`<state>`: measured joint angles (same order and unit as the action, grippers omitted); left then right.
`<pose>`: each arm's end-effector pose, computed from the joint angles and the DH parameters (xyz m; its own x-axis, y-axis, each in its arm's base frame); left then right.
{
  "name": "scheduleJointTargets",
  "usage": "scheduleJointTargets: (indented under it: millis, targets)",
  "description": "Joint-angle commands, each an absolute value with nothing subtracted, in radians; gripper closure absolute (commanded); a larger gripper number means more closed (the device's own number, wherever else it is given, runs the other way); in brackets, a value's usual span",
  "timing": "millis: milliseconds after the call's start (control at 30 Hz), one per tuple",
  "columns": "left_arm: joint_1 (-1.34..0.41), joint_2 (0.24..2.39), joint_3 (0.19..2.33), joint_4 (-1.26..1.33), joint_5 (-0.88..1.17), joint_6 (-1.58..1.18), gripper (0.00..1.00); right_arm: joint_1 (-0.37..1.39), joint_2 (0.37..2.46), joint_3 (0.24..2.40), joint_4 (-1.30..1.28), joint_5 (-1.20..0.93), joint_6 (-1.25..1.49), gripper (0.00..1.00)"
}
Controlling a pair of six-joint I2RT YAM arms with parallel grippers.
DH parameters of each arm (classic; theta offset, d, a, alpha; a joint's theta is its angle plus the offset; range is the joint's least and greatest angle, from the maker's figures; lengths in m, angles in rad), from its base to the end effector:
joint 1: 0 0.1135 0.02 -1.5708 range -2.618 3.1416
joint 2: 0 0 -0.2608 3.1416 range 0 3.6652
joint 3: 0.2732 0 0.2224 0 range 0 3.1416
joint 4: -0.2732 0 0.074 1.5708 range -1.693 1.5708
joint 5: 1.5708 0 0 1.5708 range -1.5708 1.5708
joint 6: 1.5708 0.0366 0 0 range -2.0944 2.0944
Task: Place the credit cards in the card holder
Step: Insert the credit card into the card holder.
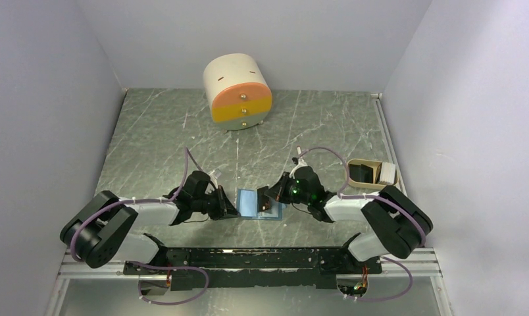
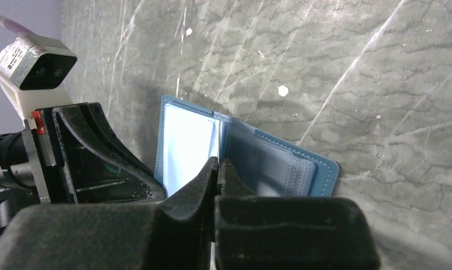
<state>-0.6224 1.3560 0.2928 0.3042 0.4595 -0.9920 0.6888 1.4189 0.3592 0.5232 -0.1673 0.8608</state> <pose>0.1518 -0.1289 0.1368 -0.9621 -0.2331 -0.1414 -0.0392 0.6316 -0.7743 0.1754 0.1523 0.1576 -0.8163 0.2965 -0.4957 -0.1813 0.6833 0.7073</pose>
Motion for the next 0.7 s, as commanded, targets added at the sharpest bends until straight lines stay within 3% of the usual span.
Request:
scheduleJointTargets:
  millis: [0, 667]
  targets:
    - [-0.616, 1.352, 0.305, 0.282, 0.472, -0.973, 0.91, 0.690, 1.453, 0.339, 0.636, -0.131, 0.882, 1.00]
    - [-0.616, 1.371, 0.302, 0.300, 0.477, -0.974, 0.91, 0.690, 1.540, 0.262, 0.874, -0.165, 1.017, 1.00]
